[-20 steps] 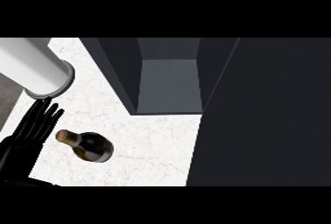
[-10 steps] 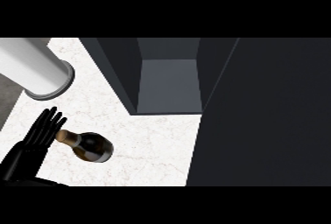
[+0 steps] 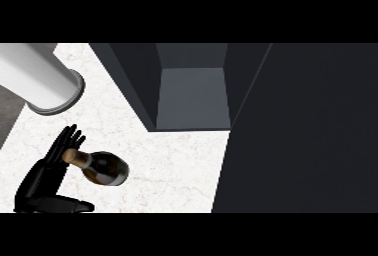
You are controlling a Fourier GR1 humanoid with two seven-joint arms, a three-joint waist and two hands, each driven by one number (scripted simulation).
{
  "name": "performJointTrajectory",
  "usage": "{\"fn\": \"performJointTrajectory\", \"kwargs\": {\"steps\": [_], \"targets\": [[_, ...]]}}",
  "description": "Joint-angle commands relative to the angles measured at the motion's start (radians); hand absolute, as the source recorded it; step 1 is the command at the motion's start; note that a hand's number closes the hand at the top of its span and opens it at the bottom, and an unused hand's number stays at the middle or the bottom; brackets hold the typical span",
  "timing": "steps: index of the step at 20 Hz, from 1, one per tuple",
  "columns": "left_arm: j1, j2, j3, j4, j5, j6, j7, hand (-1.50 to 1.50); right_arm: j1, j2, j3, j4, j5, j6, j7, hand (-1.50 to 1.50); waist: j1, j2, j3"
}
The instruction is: Pick up the wine, place it into the cabinet and close the cabinet
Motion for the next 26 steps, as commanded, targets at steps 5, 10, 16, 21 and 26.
{"fn": "performJointTrajectory", "kwargs": {"steps": [5,10,16,21,26], "targets": [[-0.111,0.031,0.022,0.267,-0.078,0.008,-0.177,-1.5,-0.004,-0.025,0.039,-0.156,0.139,-0.016,0.09,-1.5,0.002,0.002,0.0],[-0.181,0.03,0.016,0.405,-0.066,-0.038,-0.182,-1.5,0.023,-0.077,0.02,-0.179,0.113,-0.016,0.059,-1.5,-0.006,0.002,0.0],[-0.156,-0.005,-0.023,0.479,-0.091,-0.076,-0.244,-1.5,0.002,-0.082,0.051,-0.177,0.158,-0.057,0.073,-1.5,-0.005,-0.001,-0.001],[-0.238,0.036,-0.008,0.618,-0.105,-0.094,-0.313,-1.5,0.051,-0.109,0.08,-0.174,0.144,-0.063,0.027,-1.5,-0.003,0.002,0.0],[-0.275,0.009,-0.03,0.612,-0.114,-0.057,-0.31,-1.5,0.013,-0.087,0.096,-0.12,0.163,-0.086,0.019,-1.5,0.003,0.001,0.0]]}}
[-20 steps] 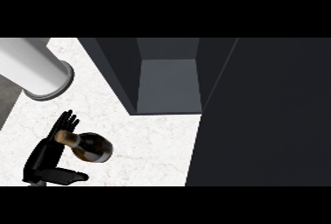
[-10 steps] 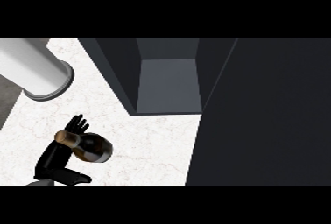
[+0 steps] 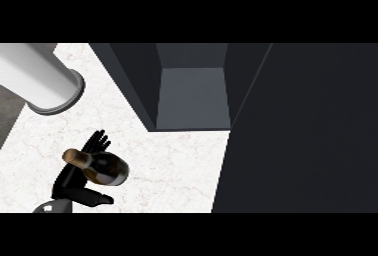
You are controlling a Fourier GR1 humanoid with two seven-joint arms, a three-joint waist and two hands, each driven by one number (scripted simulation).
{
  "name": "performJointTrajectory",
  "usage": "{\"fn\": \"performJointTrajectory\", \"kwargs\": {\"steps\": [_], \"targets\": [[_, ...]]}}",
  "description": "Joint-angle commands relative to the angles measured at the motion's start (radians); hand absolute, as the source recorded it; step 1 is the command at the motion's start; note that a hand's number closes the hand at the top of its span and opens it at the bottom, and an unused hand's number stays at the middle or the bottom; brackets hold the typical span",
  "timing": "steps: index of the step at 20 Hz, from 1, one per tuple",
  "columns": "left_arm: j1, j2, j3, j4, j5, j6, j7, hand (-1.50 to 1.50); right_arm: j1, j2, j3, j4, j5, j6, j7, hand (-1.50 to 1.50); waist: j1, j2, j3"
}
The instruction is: Pick up the wine, place it into the cabinet and close the cabinet
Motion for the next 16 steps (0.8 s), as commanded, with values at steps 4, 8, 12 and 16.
{"fn": "performJointTrajectory", "kwargs": {"steps": [4,8,12,16], "targets": [[-0.042,-0.044,0.011,0.09,0.02,-0.005,-0.118,-1.5,0.022,-0.05,-0.03,-0.167,0.089,0.006,0.055,-1.5,-0.002,0.001,0.0],[-0.062,-0.014,0.013,0.135,0.033,-0.043,-0.108,1.5,0.056,-0.037,0.054,-0.164,0.143,-0.02,0.04,-1.5,-0.002,0.0,0.0],[-0.029,-0.017,-0.013,0.075,0.014,-0.007,-0.154,1.5,0.0,-0.031,0.012,-0.118,0.133,-0.017,0.051,-1.5,0.01,0.0,0.001],[-0.032,0.005,-0.024,0.083,-0.007,0.01,-0.231,1.5,0.062,-0.07,0.057,-0.171,0.143,-0.039,0.034,-1.5,-0.001,-0.003,0.0]]}}
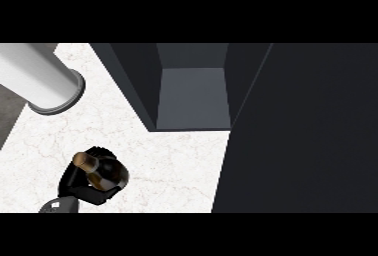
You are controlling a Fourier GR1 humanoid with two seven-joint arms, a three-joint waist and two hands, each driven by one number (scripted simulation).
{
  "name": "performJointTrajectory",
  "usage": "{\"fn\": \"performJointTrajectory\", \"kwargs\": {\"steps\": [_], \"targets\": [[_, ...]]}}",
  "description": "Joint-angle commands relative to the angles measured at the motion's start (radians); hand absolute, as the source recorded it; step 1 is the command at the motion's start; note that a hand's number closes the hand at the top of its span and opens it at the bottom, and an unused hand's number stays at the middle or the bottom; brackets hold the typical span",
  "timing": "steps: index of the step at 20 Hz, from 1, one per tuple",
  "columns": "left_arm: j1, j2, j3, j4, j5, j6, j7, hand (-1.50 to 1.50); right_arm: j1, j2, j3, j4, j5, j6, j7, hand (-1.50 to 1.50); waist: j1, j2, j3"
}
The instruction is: Pick up the wine, place it into the cabinet and close the cabinet
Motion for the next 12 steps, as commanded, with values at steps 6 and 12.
{"fn": "performJointTrajectory", "kwargs": {"steps": [6,12], "targets": [[0.111,-0.081,-0.018,-0.164,0.018,0.107,-0.032,1.5,0.107,-0.076,-0.01,-0.197,0.067,0.001,0.0,-1.5,0.013,-0.002,0.002],[0.088,-0.127,-0.031,-0.179,0.038,0.115,-0.032,1.5,0.089,-0.073,0.01,-0.171,0.105,-0.012,-0.003,-1.5,0.009,0.0,0.001]]}}
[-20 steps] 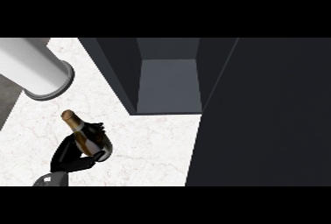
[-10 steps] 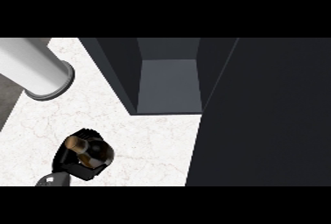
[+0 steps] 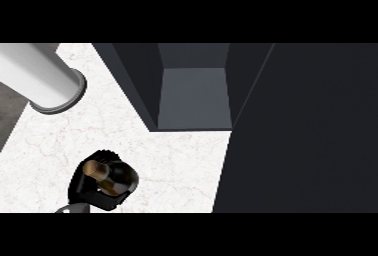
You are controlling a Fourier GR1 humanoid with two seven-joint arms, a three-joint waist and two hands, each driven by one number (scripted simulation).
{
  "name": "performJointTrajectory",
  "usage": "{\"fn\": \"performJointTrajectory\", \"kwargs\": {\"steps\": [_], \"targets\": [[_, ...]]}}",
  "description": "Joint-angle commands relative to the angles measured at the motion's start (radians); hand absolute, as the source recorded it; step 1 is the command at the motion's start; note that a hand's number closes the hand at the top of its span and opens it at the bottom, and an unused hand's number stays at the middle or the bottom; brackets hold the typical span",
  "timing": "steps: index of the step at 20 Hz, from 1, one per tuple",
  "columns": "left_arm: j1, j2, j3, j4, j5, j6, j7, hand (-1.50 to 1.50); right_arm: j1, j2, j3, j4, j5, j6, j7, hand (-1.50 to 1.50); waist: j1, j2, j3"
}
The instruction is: Pick up the wine, place it into the cabinet and close the cabinet
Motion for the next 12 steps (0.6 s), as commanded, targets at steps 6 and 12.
{"fn": "performJointTrajectory", "kwargs": {"steps": [6,12], "targets": [[0.069,-0.085,-0.095,-0.24,0.034,-0.034,0.16,1.5,-0.009,-0.006,-0.003,-0.163,0.103,-0.025,0.106,-1.5,0.006,-0.003,0.0],[0.156,-0.102,-0.201,-0.428,0.079,0.011,0.235,1.5,0.019,-0.031,0.024,-0.175,0.115,-0.03,0.087,-1.5,0.001,-0.003,0.0]]}}
